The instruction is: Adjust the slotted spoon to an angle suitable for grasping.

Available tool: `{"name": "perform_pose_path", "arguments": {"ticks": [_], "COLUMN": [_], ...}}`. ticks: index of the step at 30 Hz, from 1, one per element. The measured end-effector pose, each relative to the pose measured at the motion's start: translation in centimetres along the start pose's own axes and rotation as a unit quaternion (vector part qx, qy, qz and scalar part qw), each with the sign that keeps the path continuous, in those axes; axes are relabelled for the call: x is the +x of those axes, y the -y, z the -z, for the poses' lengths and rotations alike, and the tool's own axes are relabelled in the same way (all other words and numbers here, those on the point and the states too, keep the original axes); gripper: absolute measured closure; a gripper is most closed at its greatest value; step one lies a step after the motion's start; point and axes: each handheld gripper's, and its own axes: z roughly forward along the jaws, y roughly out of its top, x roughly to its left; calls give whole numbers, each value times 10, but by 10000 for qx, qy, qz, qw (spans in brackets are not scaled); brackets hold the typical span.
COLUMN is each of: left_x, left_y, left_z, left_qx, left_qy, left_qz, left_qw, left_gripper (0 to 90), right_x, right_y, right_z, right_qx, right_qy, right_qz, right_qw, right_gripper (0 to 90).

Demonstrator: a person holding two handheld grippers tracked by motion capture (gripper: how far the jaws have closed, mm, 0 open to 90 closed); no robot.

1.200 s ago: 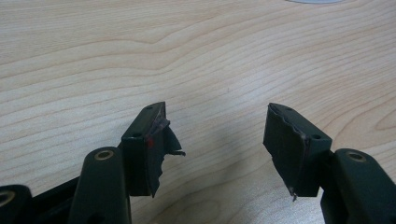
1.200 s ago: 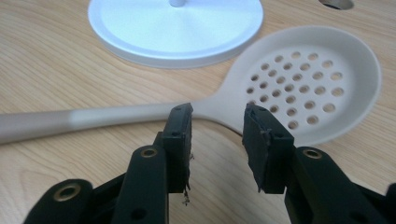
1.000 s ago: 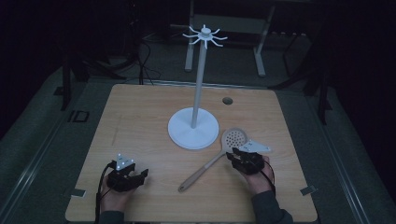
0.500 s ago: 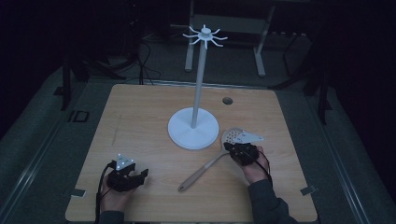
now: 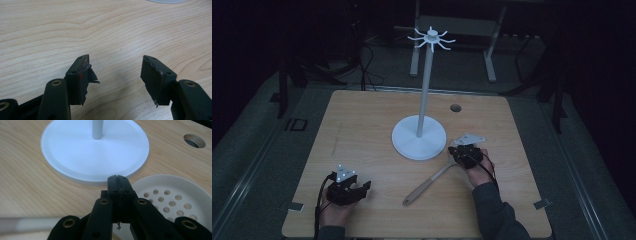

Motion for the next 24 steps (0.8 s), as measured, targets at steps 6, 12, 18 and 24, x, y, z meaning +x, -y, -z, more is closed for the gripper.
{"name": "perform_pose_path", "arguments": {"ticks": [6, 12, 18, 24], "left_x": [0, 0, 0, 0], "left_y": [0, 0, 0, 0], "left_z": [0, 0, 0, 1], "left_qx": [-5, 10, 15, 11], "left_qy": [-6, 6, 7, 11], "left_qz": [20, -14, -19, -9], "left_qw": [10000, 10000, 10000, 10000], "left_gripper": [410, 411, 414, 414], "right_x": [-12, -23, -29, -29], "right_y": [-1, 0, 3, 2], "right_z": [-19, -26, -31, -31], "right_qx": [294, 482, 610, 688], "right_qy": [267, 398, 455, 573], "right_qz": [-12, -111, -196, -96], "right_qw": [9992, 9980, 9969, 9959], "right_gripper": [899, 899, 900, 900]}}
